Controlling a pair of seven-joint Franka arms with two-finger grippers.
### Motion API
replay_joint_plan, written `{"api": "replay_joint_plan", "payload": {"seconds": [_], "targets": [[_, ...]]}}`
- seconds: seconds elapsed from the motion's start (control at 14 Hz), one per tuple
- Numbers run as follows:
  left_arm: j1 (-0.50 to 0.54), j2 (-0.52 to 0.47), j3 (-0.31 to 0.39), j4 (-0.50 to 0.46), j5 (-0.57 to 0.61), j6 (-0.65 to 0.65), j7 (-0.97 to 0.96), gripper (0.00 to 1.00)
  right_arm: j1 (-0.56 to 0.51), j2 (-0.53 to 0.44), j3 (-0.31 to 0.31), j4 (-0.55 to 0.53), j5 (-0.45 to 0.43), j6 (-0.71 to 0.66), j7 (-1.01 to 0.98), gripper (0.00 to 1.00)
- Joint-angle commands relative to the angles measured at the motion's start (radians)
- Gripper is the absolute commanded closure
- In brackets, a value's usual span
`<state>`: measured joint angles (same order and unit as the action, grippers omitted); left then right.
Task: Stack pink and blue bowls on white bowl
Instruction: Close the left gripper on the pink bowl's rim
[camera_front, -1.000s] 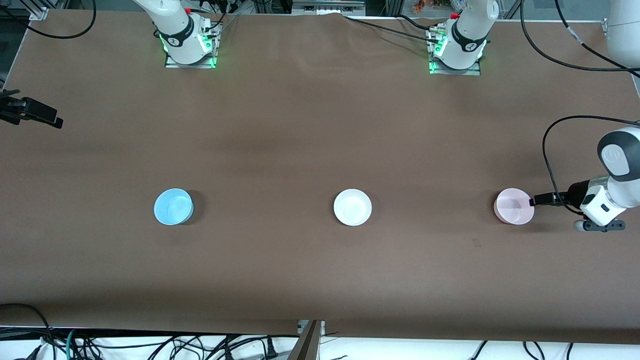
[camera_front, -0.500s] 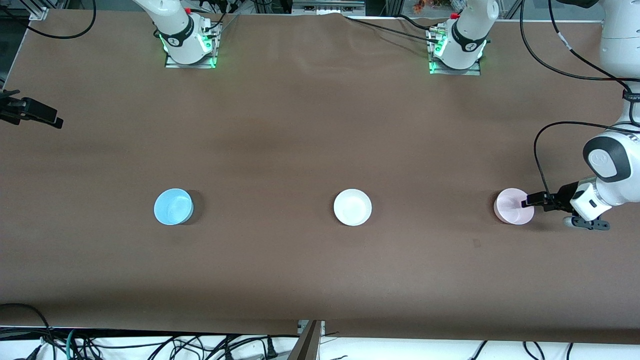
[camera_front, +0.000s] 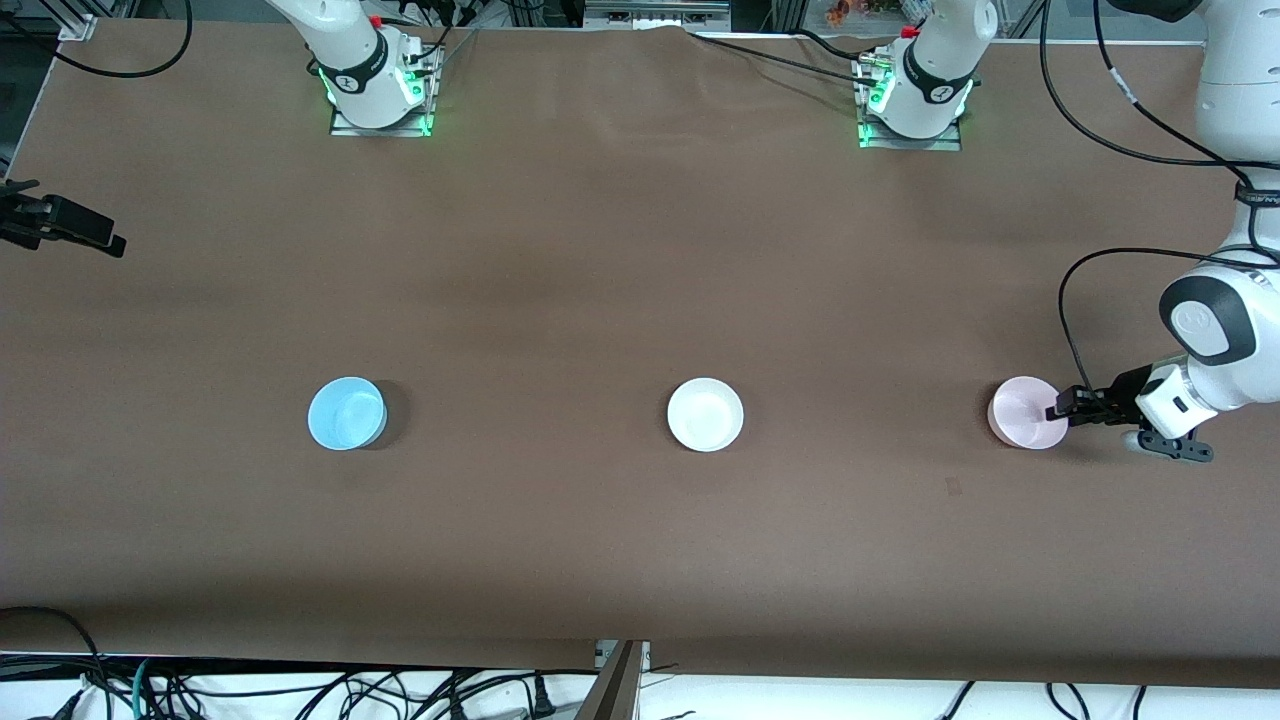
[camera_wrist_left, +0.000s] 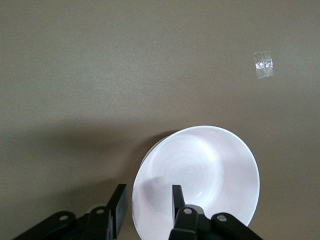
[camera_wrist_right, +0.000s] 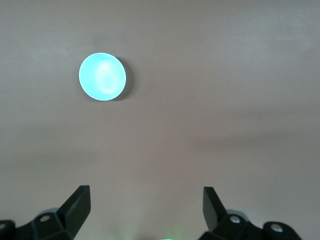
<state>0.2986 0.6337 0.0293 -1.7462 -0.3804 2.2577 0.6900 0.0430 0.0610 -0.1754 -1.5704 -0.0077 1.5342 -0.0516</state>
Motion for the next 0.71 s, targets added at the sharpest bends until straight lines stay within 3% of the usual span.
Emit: {"api": "replay_joint_plan", "payload": {"seconds": [0.0,0.21,0.5,0.64], "targets": [[0.002,0.004,0.009,-0.007,-0.046,0.014,0.059,0.71,-0.002,0.0,0.001,0.007,0.003,-0.003,0.001,0.01],[0.001,-0.006,0.011,-0.004,-0.046,0.002,0.072,1.0,-0.002,0.0,-0.001,0.007,0.003,-0.003,0.002,0.01],[-0.012,-0.038,0.003,0.031,-0.048,-0.072,0.043,1.0,-0.002,0.0,-0.001,0.007,0.003,-0.005,0.002,0.01],[-0.057,-0.074,-0.018,0.048,-0.048,-0.121,-0.108,1.0,-0.002,0.0,-0.001,0.007,0.003,-0.005,0.002,0.01]]}}
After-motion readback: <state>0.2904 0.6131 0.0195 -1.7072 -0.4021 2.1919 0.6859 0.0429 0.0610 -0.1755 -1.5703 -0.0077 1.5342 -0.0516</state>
